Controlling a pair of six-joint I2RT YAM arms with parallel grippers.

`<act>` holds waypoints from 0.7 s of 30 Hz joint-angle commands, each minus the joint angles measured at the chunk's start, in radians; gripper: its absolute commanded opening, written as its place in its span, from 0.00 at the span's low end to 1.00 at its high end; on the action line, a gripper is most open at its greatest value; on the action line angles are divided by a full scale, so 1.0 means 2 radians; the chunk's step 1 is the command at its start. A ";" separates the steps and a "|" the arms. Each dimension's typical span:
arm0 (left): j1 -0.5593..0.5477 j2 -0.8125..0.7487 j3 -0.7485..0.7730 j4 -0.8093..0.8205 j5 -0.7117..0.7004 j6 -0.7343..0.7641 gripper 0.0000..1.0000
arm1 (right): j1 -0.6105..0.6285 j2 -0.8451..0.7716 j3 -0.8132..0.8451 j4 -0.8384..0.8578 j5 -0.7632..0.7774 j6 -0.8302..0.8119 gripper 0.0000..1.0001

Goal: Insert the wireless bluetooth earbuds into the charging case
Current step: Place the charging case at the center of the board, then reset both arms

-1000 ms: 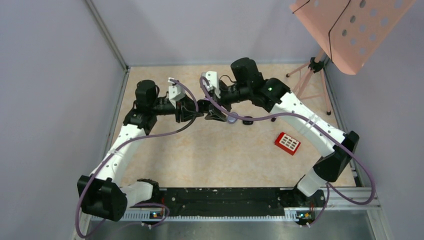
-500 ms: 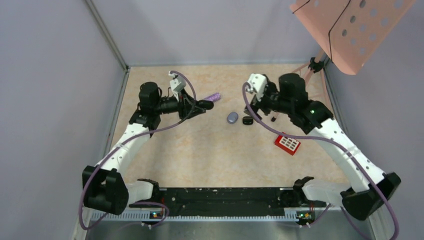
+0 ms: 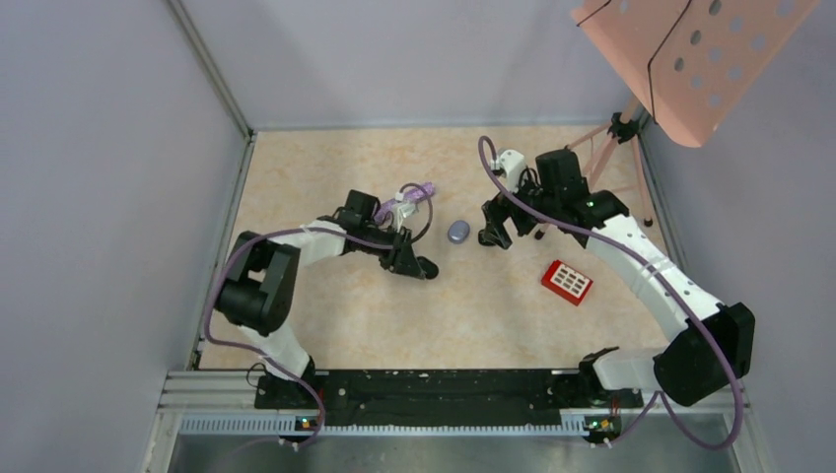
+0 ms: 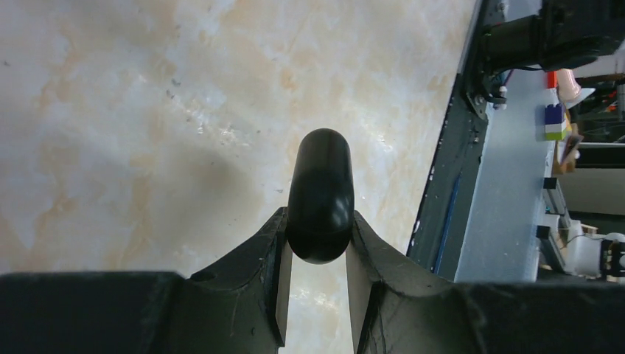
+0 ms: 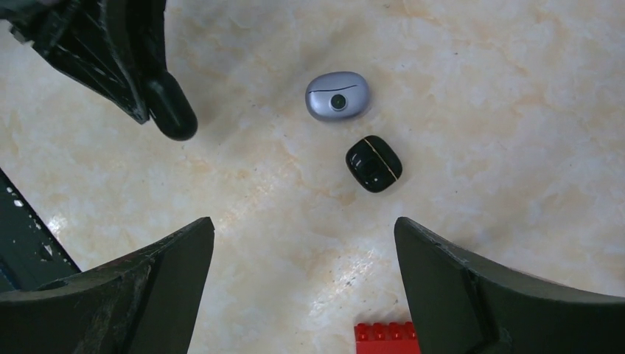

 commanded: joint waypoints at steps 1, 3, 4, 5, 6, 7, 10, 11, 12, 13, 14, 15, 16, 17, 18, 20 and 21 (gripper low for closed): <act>-0.017 0.075 0.069 -0.057 -0.054 -0.006 0.06 | -0.002 0.000 0.010 0.029 0.022 0.026 0.91; -0.022 0.108 0.100 -0.089 -0.066 -0.006 0.08 | -0.002 0.004 0.014 0.032 0.038 0.022 0.92; -0.024 0.120 0.111 -0.102 -0.073 -0.005 0.10 | -0.002 0.004 0.016 0.033 0.048 0.021 0.92; -0.024 0.126 0.120 -0.110 -0.083 -0.004 0.16 | -0.003 0.005 0.020 0.033 0.056 0.021 0.93; -0.024 0.128 0.124 -0.116 -0.096 -0.005 0.25 | -0.003 0.005 0.024 0.033 0.060 0.021 0.93; -0.024 0.125 0.128 -0.122 -0.114 -0.005 0.44 | -0.003 0.005 0.030 0.033 0.064 0.023 0.96; -0.018 0.111 0.168 -0.200 -0.136 0.036 0.97 | -0.003 0.006 0.049 0.034 0.090 0.046 0.99; -0.014 0.108 0.184 -0.236 -0.139 0.048 0.99 | -0.004 0.008 0.057 0.034 0.102 0.055 0.99; -0.008 0.100 0.200 -0.266 -0.145 0.057 0.99 | -0.004 0.010 0.065 0.037 0.113 0.064 0.99; -0.001 0.089 0.212 -0.291 -0.147 0.061 0.99 | -0.003 0.009 0.069 0.044 0.127 0.076 0.99; 0.009 0.072 0.221 -0.300 -0.145 0.063 0.99 | -0.003 0.011 0.072 0.054 0.147 0.092 0.99; 0.020 0.053 0.224 -0.296 -0.145 0.059 0.99 | -0.003 0.013 0.076 0.062 0.168 0.104 0.99; 0.033 0.025 0.222 -0.278 -0.148 0.047 0.99 | -0.003 0.019 0.081 0.067 0.195 0.114 0.99; 0.048 -0.017 0.210 -0.244 -0.154 0.032 0.99 | -0.004 0.026 0.093 0.070 0.222 0.122 0.99; 0.062 -0.049 0.195 -0.207 -0.165 0.012 0.99 | -0.003 0.036 0.104 0.070 0.246 0.130 0.99; 0.093 -0.119 0.155 -0.101 -0.206 -0.038 0.99 | -0.003 0.053 0.120 0.070 0.286 0.134 0.99; 0.102 -0.152 0.131 -0.052 -0.245 -0.059 0.99 | -0.003 0.059 0.125 0.073 0.289 0.134 0.99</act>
